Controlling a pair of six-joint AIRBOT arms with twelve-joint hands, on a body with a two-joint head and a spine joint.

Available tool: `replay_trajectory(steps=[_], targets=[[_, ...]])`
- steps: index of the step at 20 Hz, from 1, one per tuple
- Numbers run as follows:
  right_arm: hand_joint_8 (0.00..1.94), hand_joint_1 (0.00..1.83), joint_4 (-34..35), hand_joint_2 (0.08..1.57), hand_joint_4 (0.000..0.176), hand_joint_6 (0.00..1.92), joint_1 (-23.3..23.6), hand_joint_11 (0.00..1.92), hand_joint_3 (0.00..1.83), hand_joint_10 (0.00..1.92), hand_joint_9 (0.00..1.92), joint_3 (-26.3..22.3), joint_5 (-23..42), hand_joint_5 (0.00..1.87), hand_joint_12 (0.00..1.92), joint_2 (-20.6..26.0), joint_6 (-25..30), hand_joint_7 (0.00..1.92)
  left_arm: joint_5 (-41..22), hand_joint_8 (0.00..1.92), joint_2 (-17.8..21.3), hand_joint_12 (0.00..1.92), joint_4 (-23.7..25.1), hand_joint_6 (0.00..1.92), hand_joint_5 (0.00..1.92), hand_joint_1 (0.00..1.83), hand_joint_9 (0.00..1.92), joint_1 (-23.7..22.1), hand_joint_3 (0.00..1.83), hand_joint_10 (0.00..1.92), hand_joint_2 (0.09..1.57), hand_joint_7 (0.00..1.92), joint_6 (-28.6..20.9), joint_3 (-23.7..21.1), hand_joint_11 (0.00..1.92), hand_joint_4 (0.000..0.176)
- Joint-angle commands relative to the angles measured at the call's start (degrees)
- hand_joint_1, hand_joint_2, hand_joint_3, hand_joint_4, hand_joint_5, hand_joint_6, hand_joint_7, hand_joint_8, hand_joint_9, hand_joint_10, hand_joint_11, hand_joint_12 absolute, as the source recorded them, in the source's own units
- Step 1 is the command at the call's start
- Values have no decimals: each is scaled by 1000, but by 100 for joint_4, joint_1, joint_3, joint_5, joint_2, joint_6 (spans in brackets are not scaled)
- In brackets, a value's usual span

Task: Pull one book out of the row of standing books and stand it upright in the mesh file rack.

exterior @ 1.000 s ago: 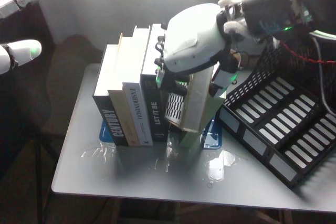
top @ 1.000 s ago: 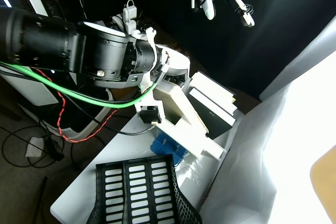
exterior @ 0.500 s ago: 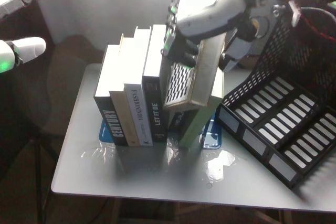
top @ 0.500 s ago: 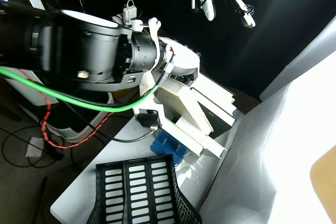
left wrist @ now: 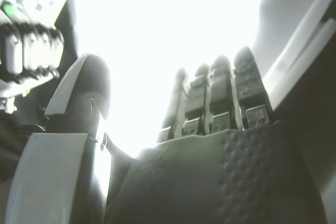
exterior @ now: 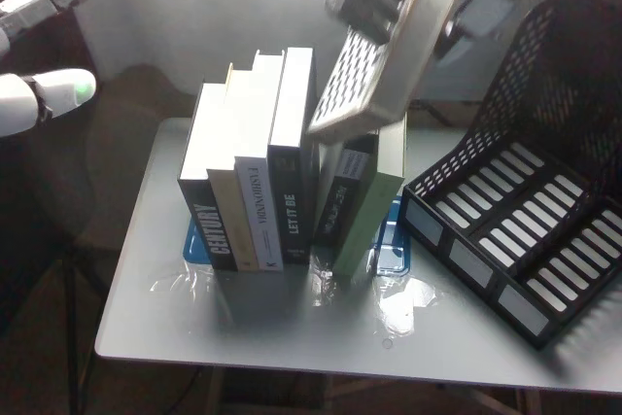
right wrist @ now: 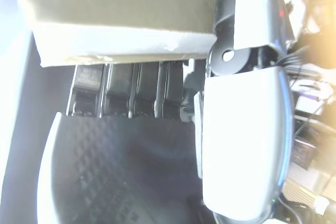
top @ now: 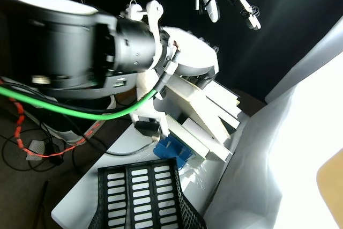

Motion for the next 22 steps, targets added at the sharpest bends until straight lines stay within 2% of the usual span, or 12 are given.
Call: replay_trajectory(steps=[1, 4, 5, 6, 10, 12, 13, 14, 17, 20, 21, 22], targets=[[1195, 1356, 195, 1185, 0, 1134, 108, 403, 1, 1537, 765, -9, -276, 791, 1919, 153, -4, 878, -628, 0, 36, 0, -161, 7, 79, 551, 0, -77, 1, 0, 1347, 0, -27, 18, 0, 36], [1162, 1361, 188, 1172, 0, 1129, 315, 364, 0, 1472, 784, -136, -374, 819, 1899, 350, -5, 901, -573, 0, 18, 0, -64, 0, 44, 520, 0, -183, 2, 0, 1348, 0, -27, 15, 0, 45], [1176, 1360, 184, 1173, 0, 1170, 353, 349, 0, 1441, 773, -161, -401, 820, 1846, 392, -5, 894, -568, 0, 16, 0, -57, 1, 43, 515, 0, -193, 1, 0, 1347, 0, -27, 12, 0, 41], [1075, 1362, 166, 1164, 0, 1270, 387, 276, 0, 1344, 801, -178, -427, 796, 1798, 423, -5, 947, -568, 0, 11, 0, -54, 5, 52, 520, 0, -196, 1, 0, 1348, 0, -27, 11, 0, 26], [1053, 1357, 42, 1178, 0, 1304, 641, 161, 2, 1446, 788, -317, -589, 753, 1871, 690, 57, 922, -518, 0, -17, 0, 1, 8, 65, 564, 0, -225, 0, 0, 1337, 0, -27, 18, 0, 33], [1026, 1359, -552, 1175, 0, 1279, 987, 265, 0, 1453, 815, -433, -644, 756, 1868, 916, 448, 921, -492, 0, -25, 0, 29, 5, 61, 562, 0, -234, 0, 0, 1337, 0, -27, 19, 0, 37], [983, 1355, -911, 1167, 0, 1209, 1154, 437, 0, 1478, 863, -527, -696, 779, 1903, 1052, 674, 938, -472, 0, -33, 0, 43, 4, 59, 550, 0, -253, 0, 0, 1341, 0, -27, 21, 0, 30], [946, 1358, -1049, 1156, 0, 1145, 1225, 463, 0, 1476, 872, -588, -732, 808, 1894, 1132, 761, 972, -463, 0, -42, 0, 48, 3, 56, 543, 0, -269, 0, 0, 1343, 0, -27, 21, 0, 25], [1096, 1356, -1447, 1190, 0, 1280, 1517, 463, 4, 1516, 825, -721, -818, 732, 1852, 1381, 1022, 853, -413, 0, -72, 0, 110, 2, 58, 546, 0, -308, 2, 0, 1346, 0, -27, 31, 0, 26], [1082, 1361, -2402, 1175, 0, 1262, 1915, 362, 0, 1427, 830, -935, -857, 763, 1730, 1671, 1661, 891, -363, 0, -116, 0, 170, 0, 44, 539, 0, -368, 0, 0, 1343, 0, -27, 50, 0, 37], [1073, 1361, -2740, 1169, 0, 1219, 2004, 325, 0, 1433, 823, -1001, -854, 797, 1780, 1751, 1857, 903, -342, 0, -128, 0, 186, 2, 50, 563, 0, -387, 0, 0, 1344, 0, -27, 55, 0, 19], [1073, 1361, -3024, 1169, 0, 1219, 2095, 325, 0, 1433, 823, -1058, -850, 797, 1780, 1821, 2015, 903, -326, 0, -132, 0, 197, 2, 50, 563, 0, -393, 0, 0, 1344, 0, -27, 57, 0, 19]])
